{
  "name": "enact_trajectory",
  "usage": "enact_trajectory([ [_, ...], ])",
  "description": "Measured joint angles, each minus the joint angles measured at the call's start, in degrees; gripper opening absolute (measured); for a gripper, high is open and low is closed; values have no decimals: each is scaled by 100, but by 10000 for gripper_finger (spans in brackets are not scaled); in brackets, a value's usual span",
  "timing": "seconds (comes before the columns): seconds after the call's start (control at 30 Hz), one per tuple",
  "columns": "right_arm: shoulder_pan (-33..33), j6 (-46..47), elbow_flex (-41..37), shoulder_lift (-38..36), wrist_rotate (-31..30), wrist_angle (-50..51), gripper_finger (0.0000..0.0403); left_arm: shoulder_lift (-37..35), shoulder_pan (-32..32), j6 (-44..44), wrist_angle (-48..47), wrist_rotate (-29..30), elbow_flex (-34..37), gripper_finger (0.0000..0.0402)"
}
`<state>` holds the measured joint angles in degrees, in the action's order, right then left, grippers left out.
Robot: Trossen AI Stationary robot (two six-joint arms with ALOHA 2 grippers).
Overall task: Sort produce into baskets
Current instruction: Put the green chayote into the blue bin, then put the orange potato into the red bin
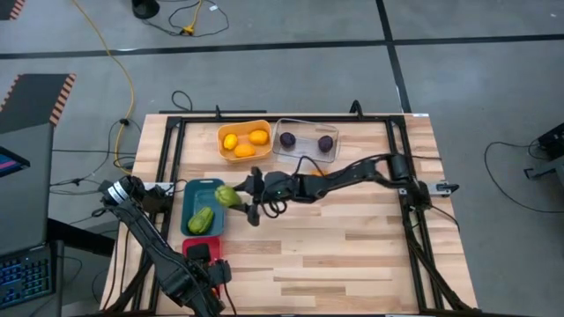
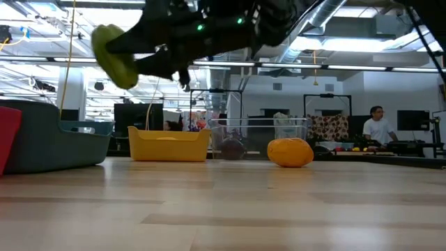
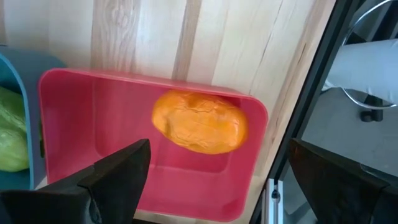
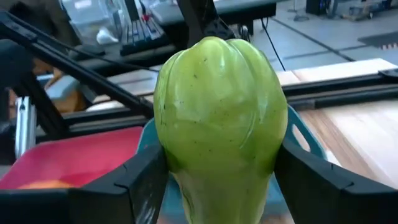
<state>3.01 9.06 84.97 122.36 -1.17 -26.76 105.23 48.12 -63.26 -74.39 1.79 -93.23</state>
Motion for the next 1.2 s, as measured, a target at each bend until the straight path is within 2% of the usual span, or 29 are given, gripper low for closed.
enact_trajectory([
  [0.13, -33, 12, 421, 523, -1, -265, 295, 0, 0, 1, 34, 0, 0, 366],
  [0.43, -79, 13, 1806, 1661, 7, -180, 296, 0, 0, 2, 94, 8, 0, 366],
  [0.83, -93, -7, 2010, 1762, 24, -200, 302, 0, 2, 199, 201, 63, 0, 366],
  [0.93, -88, -59, 2010, 1762, 32, -154, 321, -1, 2, 199, 197, 61, 0, 366],
  [1.13, -90, 82, 2010, 1755, 40, -92, 389, -2, 2, 195, 202, 61, 0, 366],
  [1.2, -112, 185, 2002, 1625, 119, 352, 395, -2, 2, 192, 229, 88, 0, 366],
])
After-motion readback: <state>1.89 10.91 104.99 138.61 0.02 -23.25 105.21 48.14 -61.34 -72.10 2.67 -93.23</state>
